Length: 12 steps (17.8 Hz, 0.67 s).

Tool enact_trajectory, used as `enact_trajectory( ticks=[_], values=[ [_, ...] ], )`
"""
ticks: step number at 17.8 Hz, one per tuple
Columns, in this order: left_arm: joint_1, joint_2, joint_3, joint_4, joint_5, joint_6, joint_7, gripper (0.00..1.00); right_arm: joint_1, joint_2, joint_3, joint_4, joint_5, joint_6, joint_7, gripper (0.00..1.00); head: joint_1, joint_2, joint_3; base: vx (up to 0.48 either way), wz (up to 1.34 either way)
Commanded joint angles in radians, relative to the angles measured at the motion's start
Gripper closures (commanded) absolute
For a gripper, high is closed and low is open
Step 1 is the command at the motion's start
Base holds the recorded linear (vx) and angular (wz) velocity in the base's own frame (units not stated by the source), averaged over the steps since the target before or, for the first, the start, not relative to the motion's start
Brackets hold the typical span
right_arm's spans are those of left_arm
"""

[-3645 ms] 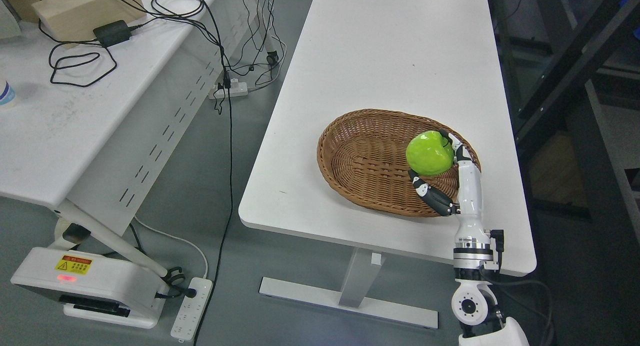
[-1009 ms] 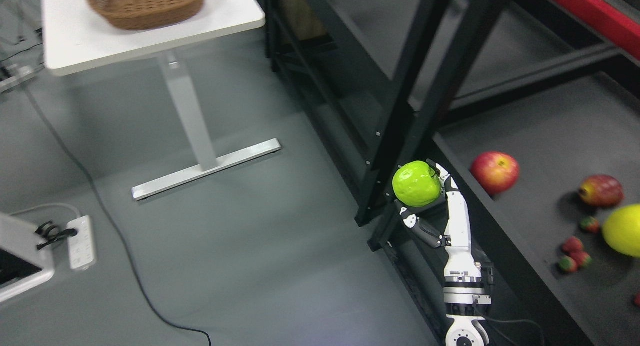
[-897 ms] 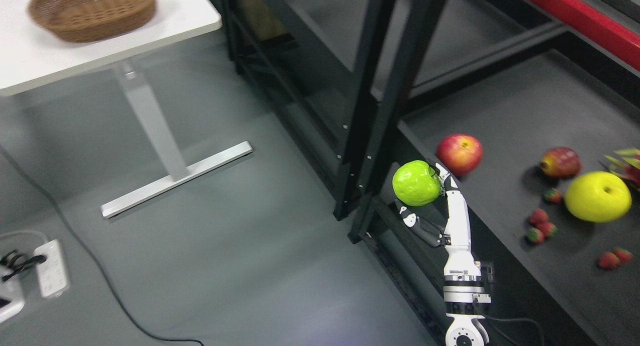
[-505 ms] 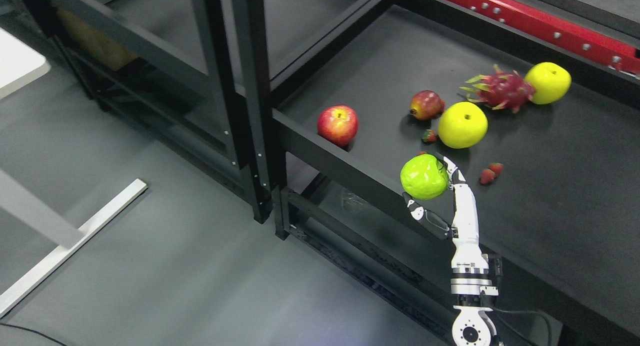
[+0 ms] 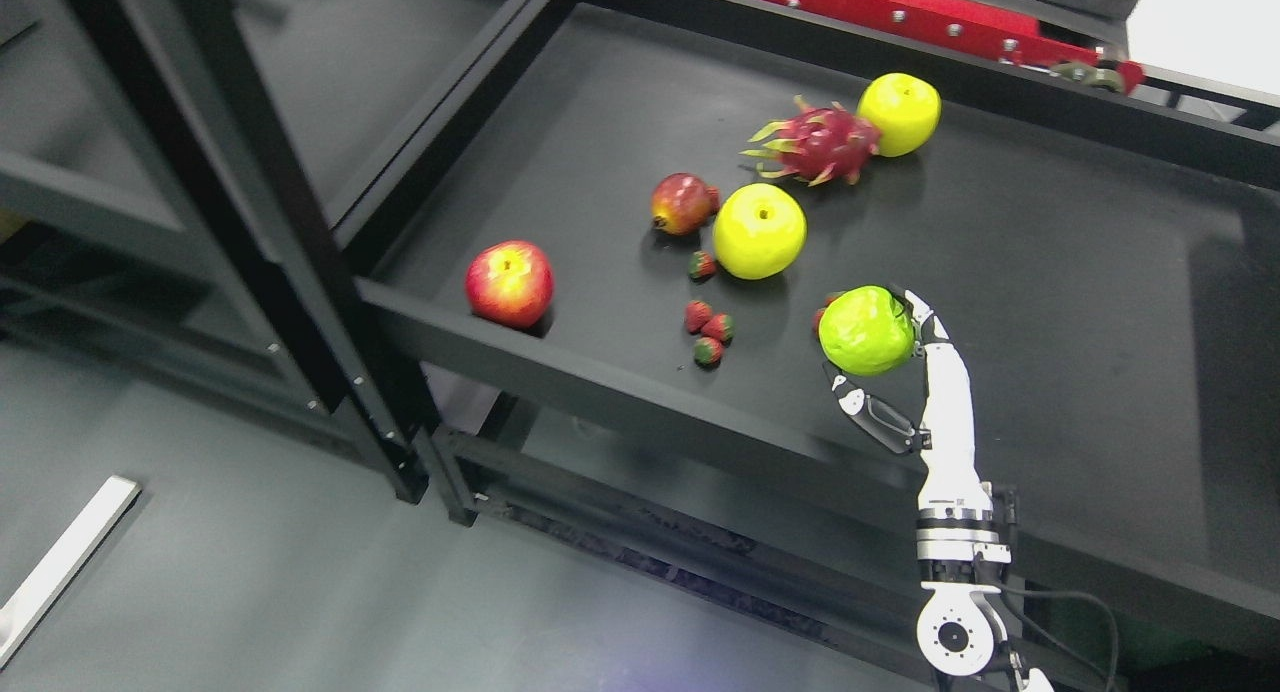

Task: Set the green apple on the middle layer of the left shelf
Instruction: 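Lower the green apple onto the shelf layer beside the other fruit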

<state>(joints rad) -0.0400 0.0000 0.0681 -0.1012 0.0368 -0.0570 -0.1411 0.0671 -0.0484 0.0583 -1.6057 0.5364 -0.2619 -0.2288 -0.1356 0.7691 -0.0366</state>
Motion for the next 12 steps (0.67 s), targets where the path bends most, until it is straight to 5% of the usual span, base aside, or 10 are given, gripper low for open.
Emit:
enact_trajectory(
  ticks=[1, 12],
  values=[
    [0.000, 0.017, 0.001, 0.000, 0.000, -0.001, 0.000, 0.00, -0.049, -0.010, 0.000, 0.056, 0.004, 0.012, 0.034, 0.99, 0.0000, 0.000, 0.000, 0.158, -0.37],
    [0.000, 0.017, 0.001, 0.000, 0.000, -0.001, 0.000, 0.00, -0.098, -0.010, 0.034, 0.150, 0.008, 0.087, 0.210, 0.98, 0.0000, 0.000, 0.000, 0.200, -0.16]
  ],
)
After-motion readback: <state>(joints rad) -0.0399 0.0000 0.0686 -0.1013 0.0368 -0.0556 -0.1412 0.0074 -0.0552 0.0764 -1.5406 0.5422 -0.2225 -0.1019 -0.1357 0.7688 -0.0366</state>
